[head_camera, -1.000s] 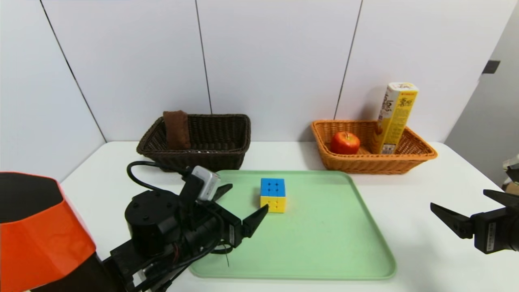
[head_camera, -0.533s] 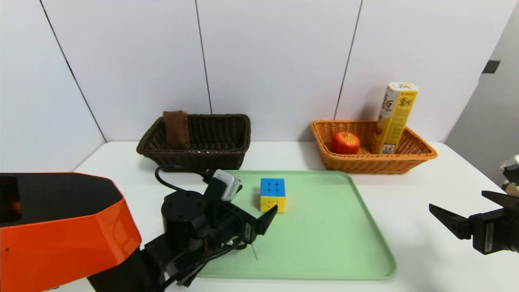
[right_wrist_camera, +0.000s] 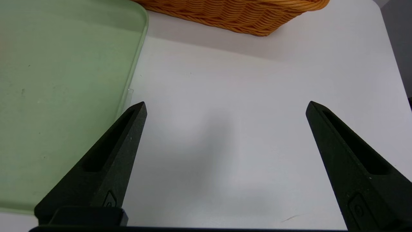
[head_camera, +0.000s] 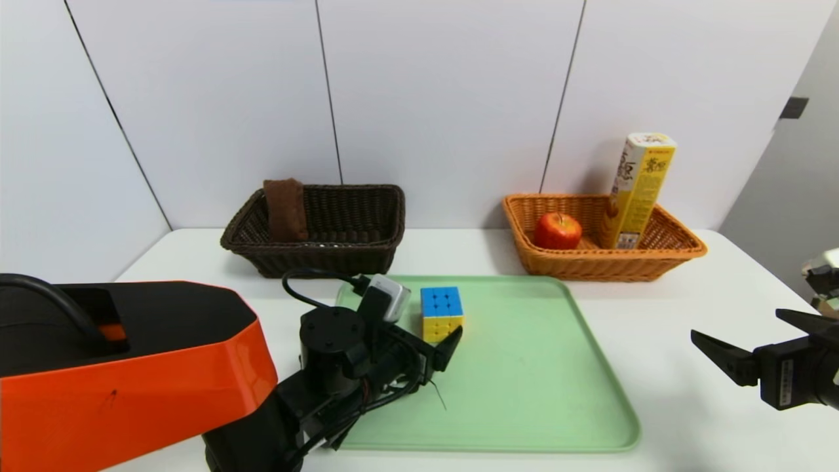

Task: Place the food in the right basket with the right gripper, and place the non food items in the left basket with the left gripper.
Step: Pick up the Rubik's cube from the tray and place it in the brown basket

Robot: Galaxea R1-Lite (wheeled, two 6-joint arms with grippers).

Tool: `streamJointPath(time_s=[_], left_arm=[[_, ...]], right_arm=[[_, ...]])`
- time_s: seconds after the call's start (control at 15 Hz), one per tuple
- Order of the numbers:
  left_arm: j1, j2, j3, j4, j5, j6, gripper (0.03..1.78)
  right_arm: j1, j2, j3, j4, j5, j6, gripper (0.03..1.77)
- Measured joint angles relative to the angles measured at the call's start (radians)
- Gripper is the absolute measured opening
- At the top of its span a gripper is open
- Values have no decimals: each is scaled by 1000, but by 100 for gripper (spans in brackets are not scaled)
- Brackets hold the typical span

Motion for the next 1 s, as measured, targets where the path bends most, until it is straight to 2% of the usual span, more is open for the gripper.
streamJointPath(time_s=[0.47,1.0], left_arm=[[-20,27,-12,0,23,-9,169],[-18,53,-93,0,48,-5,169]], right_arm=[[0,10,1,-1,0,1,171],[-1,10,3,0,0,7,171]])
